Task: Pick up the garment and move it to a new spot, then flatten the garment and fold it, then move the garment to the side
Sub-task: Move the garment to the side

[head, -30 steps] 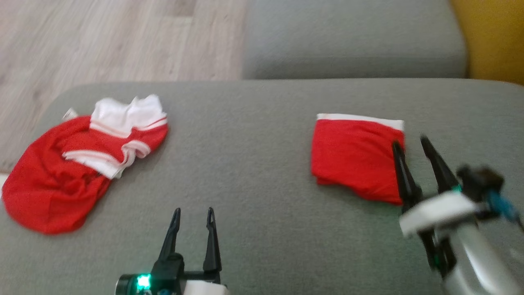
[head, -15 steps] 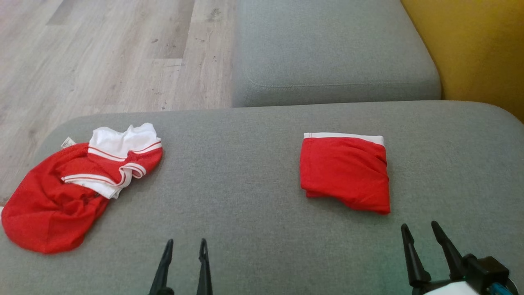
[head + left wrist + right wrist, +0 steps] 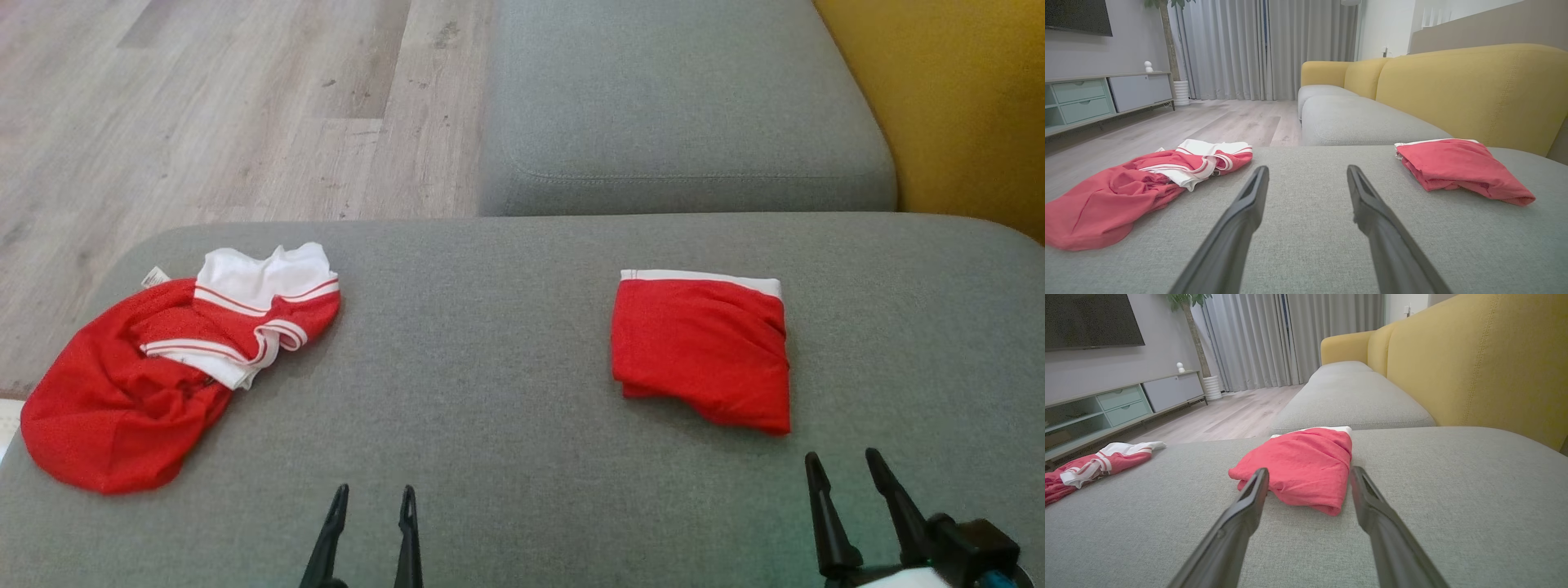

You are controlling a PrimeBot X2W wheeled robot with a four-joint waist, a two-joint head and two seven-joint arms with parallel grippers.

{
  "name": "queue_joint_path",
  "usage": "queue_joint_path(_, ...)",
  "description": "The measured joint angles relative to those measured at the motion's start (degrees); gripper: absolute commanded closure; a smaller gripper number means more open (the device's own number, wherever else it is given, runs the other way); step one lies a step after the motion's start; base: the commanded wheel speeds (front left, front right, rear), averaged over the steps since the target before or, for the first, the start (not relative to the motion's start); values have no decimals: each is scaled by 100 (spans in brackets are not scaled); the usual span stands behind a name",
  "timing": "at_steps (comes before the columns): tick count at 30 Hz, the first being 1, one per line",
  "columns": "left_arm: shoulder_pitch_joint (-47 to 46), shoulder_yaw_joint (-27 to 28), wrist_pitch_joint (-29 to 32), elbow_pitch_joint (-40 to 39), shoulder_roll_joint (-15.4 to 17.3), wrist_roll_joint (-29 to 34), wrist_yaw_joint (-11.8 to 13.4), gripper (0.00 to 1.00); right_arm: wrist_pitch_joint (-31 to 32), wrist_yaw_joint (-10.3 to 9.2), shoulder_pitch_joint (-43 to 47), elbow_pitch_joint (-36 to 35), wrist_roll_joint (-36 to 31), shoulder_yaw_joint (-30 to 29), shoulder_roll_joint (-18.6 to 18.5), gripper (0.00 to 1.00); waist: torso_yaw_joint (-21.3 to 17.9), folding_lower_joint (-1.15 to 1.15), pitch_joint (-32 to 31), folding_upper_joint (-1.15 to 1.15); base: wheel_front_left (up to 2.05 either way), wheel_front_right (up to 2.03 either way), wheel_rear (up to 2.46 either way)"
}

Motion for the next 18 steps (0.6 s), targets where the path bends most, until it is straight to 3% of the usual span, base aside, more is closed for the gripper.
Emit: queue_joint_path(18, 1, 79, 0, 26, -29, 176, -104, 0, 0, 0, 53, 194, 20, 8, 66, 0, 22, 0, 121, 0, 0, 0, 0)
